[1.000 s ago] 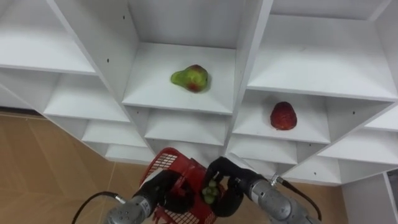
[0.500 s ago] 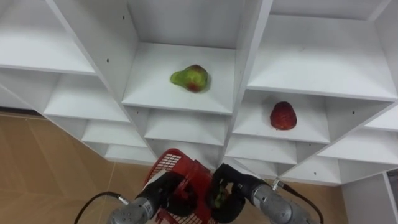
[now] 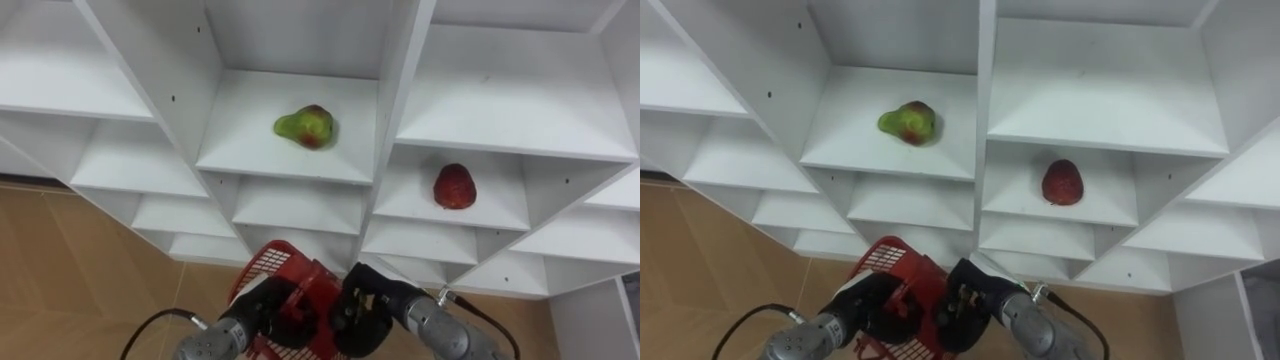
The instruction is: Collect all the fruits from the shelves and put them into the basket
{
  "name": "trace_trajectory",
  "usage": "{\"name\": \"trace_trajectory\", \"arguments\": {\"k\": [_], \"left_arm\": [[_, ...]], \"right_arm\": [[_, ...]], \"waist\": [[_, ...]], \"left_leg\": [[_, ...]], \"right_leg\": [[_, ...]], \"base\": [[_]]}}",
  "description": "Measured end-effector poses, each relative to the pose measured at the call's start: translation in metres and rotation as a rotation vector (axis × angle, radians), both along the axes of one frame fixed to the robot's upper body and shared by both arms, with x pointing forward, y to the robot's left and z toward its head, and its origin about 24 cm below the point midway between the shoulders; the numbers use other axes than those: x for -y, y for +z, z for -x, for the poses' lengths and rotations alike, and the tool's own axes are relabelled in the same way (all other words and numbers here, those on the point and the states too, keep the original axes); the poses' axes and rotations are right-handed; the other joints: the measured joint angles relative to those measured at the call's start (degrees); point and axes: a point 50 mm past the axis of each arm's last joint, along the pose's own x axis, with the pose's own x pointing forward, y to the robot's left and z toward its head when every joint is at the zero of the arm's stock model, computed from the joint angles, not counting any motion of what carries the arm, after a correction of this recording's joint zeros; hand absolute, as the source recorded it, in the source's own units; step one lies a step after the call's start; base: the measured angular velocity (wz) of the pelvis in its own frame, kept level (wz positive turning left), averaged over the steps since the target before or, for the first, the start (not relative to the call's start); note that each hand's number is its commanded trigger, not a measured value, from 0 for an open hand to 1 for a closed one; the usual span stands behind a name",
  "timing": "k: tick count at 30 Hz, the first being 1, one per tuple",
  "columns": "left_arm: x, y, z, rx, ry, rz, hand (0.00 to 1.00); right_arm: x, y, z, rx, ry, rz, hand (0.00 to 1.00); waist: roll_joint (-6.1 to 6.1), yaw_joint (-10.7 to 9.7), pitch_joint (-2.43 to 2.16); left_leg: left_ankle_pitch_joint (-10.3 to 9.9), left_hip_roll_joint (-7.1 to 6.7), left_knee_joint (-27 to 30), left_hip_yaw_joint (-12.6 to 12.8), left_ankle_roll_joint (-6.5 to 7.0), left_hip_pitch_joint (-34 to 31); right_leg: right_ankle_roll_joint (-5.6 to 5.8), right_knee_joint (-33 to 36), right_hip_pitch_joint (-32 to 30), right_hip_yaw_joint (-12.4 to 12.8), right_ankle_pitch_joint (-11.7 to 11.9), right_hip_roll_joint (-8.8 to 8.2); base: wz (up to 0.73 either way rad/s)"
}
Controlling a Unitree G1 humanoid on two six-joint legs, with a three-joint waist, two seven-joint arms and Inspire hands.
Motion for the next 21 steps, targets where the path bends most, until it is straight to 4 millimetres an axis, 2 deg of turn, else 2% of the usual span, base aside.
{"name": "trace_trajectory", "arguments": {"k": [15,21], "left_arm": [[0.0036,-0.0006,0.0016,-0.010,-0.032,0.007,1.00],[0.0064,0.0052,-0.0034,0.023,-0.042,0.017,1.00]], "right_arm": [[-0.0013,-0.0004,0.0009,0.004,0.019,0.014,1.00],[-0.0015,0.0017,-0.0018,0.013,0.014,0.008,1.00]], "waist": [[0.33,-0.1,0.01],[0.51,-0.1,-0.01]], "left_leg": [[0.0,-0.01,0.0,-0.1,-0.02,0.0],[0.0,-0.01,0.0,-0.1,-0.02,-0.1]], "right_leg": [[0.00,0.0,0.0,0.0,0.0,0.00],[-0.01,0.0,0.0,0.0,0.0,-0.02]], "base": [[0.00],[0.00]]}}
